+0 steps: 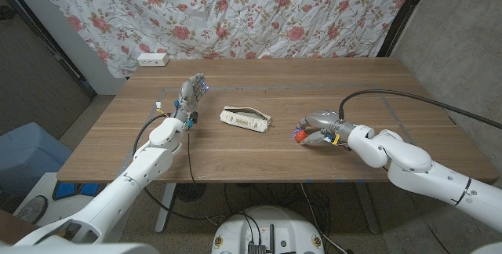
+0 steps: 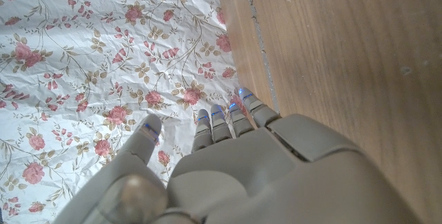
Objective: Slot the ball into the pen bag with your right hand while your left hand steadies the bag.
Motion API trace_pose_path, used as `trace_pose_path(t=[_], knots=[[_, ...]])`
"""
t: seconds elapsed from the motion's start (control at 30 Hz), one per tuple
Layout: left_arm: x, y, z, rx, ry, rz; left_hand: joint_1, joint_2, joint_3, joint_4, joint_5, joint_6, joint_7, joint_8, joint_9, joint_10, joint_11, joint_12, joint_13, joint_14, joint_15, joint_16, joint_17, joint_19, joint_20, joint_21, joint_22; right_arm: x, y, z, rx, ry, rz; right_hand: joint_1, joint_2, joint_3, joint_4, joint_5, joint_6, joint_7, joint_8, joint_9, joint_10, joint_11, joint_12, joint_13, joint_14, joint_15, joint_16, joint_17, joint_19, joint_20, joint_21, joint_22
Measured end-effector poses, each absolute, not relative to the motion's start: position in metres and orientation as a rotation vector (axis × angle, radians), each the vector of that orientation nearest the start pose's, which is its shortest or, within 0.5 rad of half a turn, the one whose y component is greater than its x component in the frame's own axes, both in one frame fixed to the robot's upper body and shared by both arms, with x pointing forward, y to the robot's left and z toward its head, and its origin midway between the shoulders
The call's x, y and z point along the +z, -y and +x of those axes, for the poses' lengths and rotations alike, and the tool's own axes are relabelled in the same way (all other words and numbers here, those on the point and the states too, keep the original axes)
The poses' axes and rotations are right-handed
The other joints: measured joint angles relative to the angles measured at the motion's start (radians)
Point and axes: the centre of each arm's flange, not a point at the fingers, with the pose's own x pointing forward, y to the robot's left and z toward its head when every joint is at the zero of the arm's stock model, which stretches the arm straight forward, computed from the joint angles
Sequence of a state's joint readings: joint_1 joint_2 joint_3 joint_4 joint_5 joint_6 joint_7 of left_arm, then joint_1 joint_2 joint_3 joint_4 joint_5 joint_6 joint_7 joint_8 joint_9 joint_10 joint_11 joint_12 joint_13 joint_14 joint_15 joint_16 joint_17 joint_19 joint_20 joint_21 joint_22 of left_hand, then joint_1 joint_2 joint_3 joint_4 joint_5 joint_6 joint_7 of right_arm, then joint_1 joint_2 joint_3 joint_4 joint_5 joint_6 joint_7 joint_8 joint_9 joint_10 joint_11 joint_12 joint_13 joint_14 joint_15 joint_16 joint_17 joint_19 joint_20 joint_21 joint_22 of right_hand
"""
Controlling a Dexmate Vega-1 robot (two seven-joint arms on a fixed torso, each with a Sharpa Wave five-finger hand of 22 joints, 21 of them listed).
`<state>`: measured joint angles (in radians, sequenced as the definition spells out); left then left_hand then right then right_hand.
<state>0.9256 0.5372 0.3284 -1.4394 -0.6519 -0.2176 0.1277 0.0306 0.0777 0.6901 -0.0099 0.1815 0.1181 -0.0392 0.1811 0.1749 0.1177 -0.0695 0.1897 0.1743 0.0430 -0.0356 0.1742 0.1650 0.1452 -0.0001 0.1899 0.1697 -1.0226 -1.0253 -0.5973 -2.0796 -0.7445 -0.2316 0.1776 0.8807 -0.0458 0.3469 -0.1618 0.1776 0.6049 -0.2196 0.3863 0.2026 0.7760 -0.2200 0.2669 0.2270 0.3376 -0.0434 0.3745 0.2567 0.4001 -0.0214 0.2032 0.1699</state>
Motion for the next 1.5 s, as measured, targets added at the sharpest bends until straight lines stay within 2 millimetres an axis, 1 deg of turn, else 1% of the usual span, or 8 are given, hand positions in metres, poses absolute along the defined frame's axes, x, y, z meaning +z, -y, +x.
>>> trace_pose_path(t=[0.17, 0.4, 0.6, 0.73, 1.03, 1.13, 1.43, 1.5], knots=[[-0.034, -0.3, 0.634, -0.093, 0.564, -0.084, 0.0, 0.0, 0.0, 0.0, 0.0, 0.0, 0.0, 0.0, 0.0, 0.0, 0.0, 0.0, 0.0, 0.0, 0.0, 0.0, 0.0, 0.0, 0.0, 0.0, 0.0, -0.071, 0.208, 0.529, 0.2, 0.543, -1.768, 0.0, 0.0, -0.013, 0.006, 0.0, 0.049, 0.003, 0.025, 0.003, 0.047, -0.001, 0.009, 0.012, 0.029, 0.002, 0.02, 0.006, 0.004, -0.004, 0.0, 0.0], [-0.036, -0.299, 0.632, -0.093, 0.565, -0.084, 0.0, 0.0, 0.004, 0.004, 0.0, 0.0, 0.0, 0.0, 0.0, 0.0, 0.0, 0.0, 0.0, 0.0, 0.0, 0.0, 0.0, 0.0, 0.0, 0.0, 0.0, -0.073, 0.208, 0.529, 0.186, 0.562, -1.762, 0.009, 0.009, -0.025, 0.002, 0.0, 0.105, 0.002, 0.054, 0.004, 0.11, 0.0, 0.015, 0.026, 0.058, 0.002, 0.049, 0.02, 0.014, -0.014, 0.0, 0.0], [-0.036, -0.298, 0.628, -0.097, 0.568, -0.078, 0.0, 0.0, 0.004, 0.004, 0.0, 0.0, 0.0, 0.0, 0.0, 0.0, 0.0, 0.0, 0.0, 0.0, 0.0, 0.0, 0.0, 0.0, 0.0, 0.0, 0.0, -0.072, 0.208, 0.528, 0.172, 0.58, -1.755, 0.021, 0.021, -0.025, 0.002, 0.0, 0.121, 0.003, 0.059, 0.004, 0.123, -0.002, 0.022, 0.031, 0.07, 0.001, 0.057, 0.025, 0.02, -0.02, 0.0, 0.0], [-0.035, -0.298, 0.625, -0.101, 0.574, -0.066, 0.0, 0.0, 0.004, 0.004, 0.0, 0.004, -0.004, 0.0, 0.0, 0.004, -0.004, 0.0, 0.0, 0.0, 0.0, 0.0, 0.0, 0.0, 0.0, 0.0, 0.0, -0.07, 0.209, 0.527, 0.164, 0.593, -1.751, 0.021, 0.021, -0.025, 0.002, 0.0, 0.122, 0.005, 0.062, 0.004, 0.126, -0.005, 0.022, 0.031, 0.07, 0.001, 0.058, 0.024, 0.02, -0.02, 0.0, 0.0], [-0.033, -0.295, 0.62, -0.126, 0.579, -0.026, -0.006, 0.002, 0.004, 0.004, 0.0, 0.009, -0.009, 0.001, 0.0, 0.004, -0.004, 0.0, 0.0, 0.0, 0.0, 0.0, 0.0, 0.0, 0.0, 0.0, 0.0, -0.062, 0.212, 0.526, 0.156, 0.606, -1.743, 0.021, 0.021, -0.03, 0.006, 0.0, 0.128, 0.0, 0.062, 0.005, 0.132, 0.0, 0.022, 0.031, 0.076, -0.005, 0.066, 0.029, 0.02, -0.02, 0.0, 0.0], [-0.032, -0.295, 0.62, -0.134, 0.579, -0.014, -0.008, 0.0, 0.004, 0.004, 0.0, 0.016, -0.016, 0.004, 0.0, 0.009, -0.009, 0.0, 0.0, 0.0, 0.0, 0.0, 0.001, 0.0, 0.0, 0.0, 0.0, -0.059, 0.214, 0.525, 0.152, 0.607, -1.742, 0.021, 0.021, -0.03, 0.006, 0.0, 0.131, 0.003, 0.062, 0.005, 0.135, -0.003, 0.022, 0.031, 0.079, -0.002, 0.066, 0.029, 0.027, -0.013, 0.0, 0.0], [-0.031, -0.289, 0.619, -0.169, 0.582, 0.052, -0.011, -0.003, 0.007, 0.015, 0.0, 0.052, -0.016, 0.012, 0.0, 0.022, -0.022, 0.007, 0.0, 0.009, -0.002, 0.004, 0.005, 0.0, 0.0, 0.0, 0.0, -0.053, 0.22, 0.524, 0.154, 0.609, -1.738, 0.025, 0.025, -0.034, 0.01, 0.0, 0.138, 0.0, 0.065, 0.004, 0.142, 0.0, 0.022, 0.031, 0.081, 0.001, 0.066, 0.034, 0.027, -0.013, 0.0, 0.0], [-0.03, -0.288, 0.62, -0.176, 0.583, 0.071, -0.013, -0.005, 0.011, 0.019, 0.0, 0.073, -0.025, 0.016, 0.0, 0.029, -0.029, 0.007, 0.0, 0.013, 0.002, 0.004, 0.005, 0.0, 0.0, 0.0, 0.0, -0.049, 0.223, 0.524, 0.145, 0.61, -1.74, 0.025, 0.026, -0.034, 0.01, 0.0, 0.138, 0.0, 0.065, 0.004, 0.142, 0.0, 0.022, 0.031, 0.081, 0.001, 0.073, 0.034, 0.027, -0.013, 0.0, 0.0]])
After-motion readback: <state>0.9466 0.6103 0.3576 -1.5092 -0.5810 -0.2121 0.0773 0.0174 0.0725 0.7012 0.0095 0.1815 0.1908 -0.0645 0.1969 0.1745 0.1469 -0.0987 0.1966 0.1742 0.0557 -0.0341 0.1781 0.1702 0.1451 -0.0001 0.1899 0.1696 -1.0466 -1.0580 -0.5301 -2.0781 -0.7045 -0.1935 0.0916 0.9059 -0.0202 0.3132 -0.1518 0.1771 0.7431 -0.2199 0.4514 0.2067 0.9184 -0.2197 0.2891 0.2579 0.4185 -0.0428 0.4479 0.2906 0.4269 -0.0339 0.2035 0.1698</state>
